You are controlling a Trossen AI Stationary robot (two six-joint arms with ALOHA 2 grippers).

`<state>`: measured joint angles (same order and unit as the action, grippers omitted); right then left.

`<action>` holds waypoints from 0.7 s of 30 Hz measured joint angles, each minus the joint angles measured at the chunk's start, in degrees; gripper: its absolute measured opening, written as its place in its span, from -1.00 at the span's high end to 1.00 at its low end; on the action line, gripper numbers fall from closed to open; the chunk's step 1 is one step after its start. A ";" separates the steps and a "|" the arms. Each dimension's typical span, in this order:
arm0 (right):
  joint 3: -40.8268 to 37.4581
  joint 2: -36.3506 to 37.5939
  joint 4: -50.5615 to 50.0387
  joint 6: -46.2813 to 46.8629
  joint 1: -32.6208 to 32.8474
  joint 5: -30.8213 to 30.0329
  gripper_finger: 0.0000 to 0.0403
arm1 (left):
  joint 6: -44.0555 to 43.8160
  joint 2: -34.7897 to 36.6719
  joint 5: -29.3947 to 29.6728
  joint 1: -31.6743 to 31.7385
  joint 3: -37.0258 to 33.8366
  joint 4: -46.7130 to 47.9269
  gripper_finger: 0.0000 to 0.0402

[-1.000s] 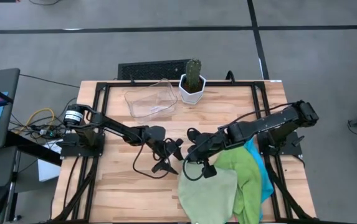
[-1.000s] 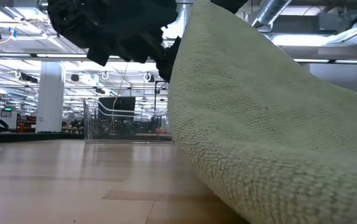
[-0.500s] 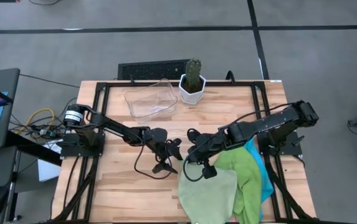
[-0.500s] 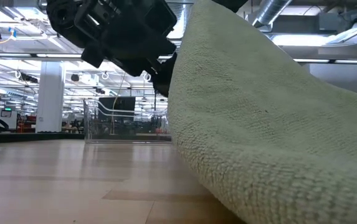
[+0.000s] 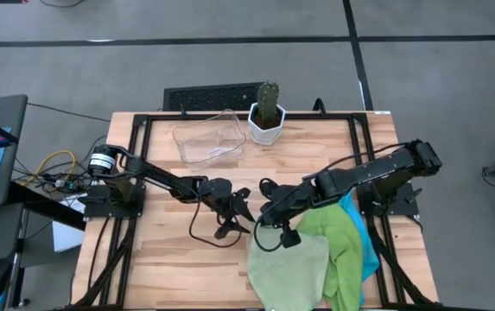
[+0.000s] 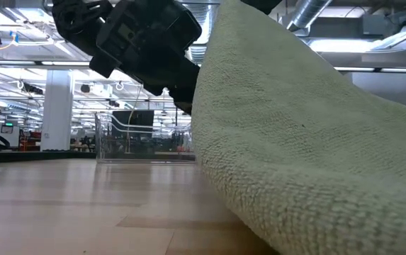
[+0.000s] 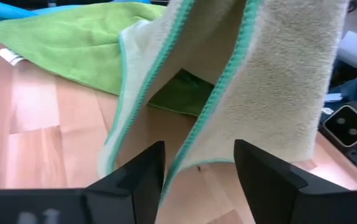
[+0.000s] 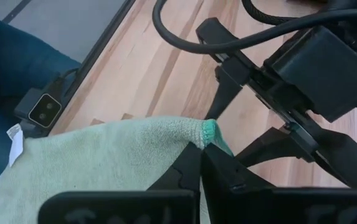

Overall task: Fold microfiber towels
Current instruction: Fold the light green microfiber towel

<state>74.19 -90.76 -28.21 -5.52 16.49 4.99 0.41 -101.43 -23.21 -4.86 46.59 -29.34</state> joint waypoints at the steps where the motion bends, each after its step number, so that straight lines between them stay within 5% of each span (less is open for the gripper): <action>1: 0.00 0.00 0.00 0.00 0.00 0.00 0.88 | 0.32 0.00 0.02 0.00 0.00 0.01 0.13; 21: 0.00 0.00 0.20 0.00 0.00 -0.02 0.86 | 5.15 0.00 0.10 0.00 0.02 1.47 0.66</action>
<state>74.19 -90.76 -28.01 -5.52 16.49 4.97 5.57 -101.43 -23.11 -4.86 46.61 -27.88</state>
